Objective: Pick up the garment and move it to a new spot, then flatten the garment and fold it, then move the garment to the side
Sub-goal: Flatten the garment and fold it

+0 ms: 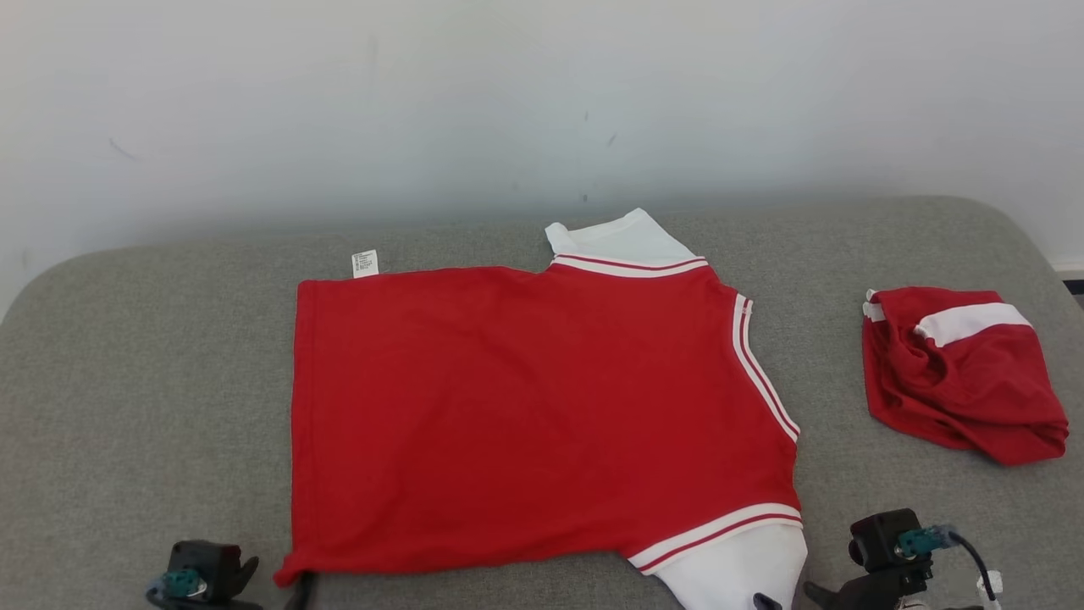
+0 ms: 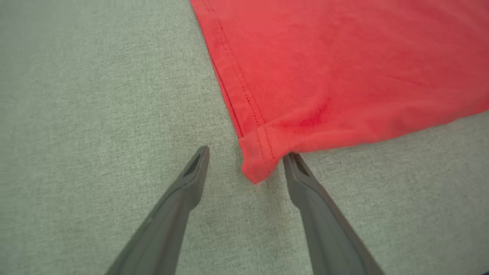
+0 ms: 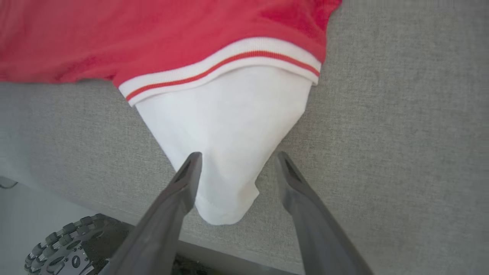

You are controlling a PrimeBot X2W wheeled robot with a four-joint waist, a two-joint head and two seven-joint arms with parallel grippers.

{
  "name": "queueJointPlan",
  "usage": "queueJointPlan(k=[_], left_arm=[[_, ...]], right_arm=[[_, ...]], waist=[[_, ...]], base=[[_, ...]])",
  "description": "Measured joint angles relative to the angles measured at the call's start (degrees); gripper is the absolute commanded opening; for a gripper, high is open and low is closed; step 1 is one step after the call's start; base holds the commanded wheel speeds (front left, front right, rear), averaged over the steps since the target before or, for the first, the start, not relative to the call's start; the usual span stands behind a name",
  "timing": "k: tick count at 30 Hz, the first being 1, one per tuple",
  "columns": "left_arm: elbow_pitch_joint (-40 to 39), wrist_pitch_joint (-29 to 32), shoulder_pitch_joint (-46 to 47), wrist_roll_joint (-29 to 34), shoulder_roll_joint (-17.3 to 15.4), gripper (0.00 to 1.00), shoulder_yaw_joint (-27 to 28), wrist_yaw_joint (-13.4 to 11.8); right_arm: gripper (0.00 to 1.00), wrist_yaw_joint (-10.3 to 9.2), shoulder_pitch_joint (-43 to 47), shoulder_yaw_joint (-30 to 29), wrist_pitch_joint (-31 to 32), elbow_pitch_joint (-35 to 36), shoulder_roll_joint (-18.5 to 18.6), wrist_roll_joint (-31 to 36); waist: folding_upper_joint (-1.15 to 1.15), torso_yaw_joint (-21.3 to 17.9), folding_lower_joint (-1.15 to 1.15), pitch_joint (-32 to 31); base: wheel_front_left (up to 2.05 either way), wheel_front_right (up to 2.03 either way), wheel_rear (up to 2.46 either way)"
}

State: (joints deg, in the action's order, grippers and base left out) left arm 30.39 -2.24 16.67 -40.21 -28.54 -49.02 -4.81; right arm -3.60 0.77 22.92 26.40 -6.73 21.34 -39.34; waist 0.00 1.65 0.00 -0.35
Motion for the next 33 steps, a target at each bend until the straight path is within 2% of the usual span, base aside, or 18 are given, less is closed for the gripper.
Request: queueJointPlan(k=[8,17,20,23,26,33], left_arm=[[-4.12,-3.87,-0.89,-1.25,-1.45,1.0,4.61,-1.41],[-9.25,-7.73,-2.52,-1.15,-2.5,1.0,8.73,-2.3],[-10.7,-10.11,-2.57,-1.26,-2.15,1.0,11.99,-2.31],[-11.33,-11.49,-3.66,-1.93,0.71,1.0,17.24,-2.31],[-11.32,-11.5,-5.45,-1.12,2.87,1.0,19.33,-2.31],[-11.48,-11.78,-8.5,2.93,4.27,1.0,24.26,-2.32]], right_arm=[[1.0,0.49,1.43,-4.37,-1.56,8.14,1.6,-3.54],[1.0,-1.48,1.6,-9.8,-6.89,13.66,2.31,-2.26],[1.0,-1.75,0.63,-10.8,-9.56,14.58,1.65,-1.09],[1.0,-2.1,0.39,-11.79,-12.54,15.33,0.6,0.64],[1.0,-2.53,0.5,-12.67,-15.28,16.25,-0.04,2.14],[1.0,-3.03,1.35,-14.17,-20.3,16.57,0.08,7.13]], waist=[[0.0,-0.01,0.0,-0.53],[0.0,-0.25,0.0,-0.91],[0.0,-0.35,0.0,-1.09],[0.0,-0.5,0.0,-1.42],[0.0,-0.66,0.0,-1.64],[0.0,-1.22,0.0,-1.53]], base=[[0.0,0.0,0.0],[0.0,0.0,0.0],[0.0,0.0,0.0],[0.0,0.0,0.0],[0.0,0.0,0.0],[0.0,0.0,0.0]])
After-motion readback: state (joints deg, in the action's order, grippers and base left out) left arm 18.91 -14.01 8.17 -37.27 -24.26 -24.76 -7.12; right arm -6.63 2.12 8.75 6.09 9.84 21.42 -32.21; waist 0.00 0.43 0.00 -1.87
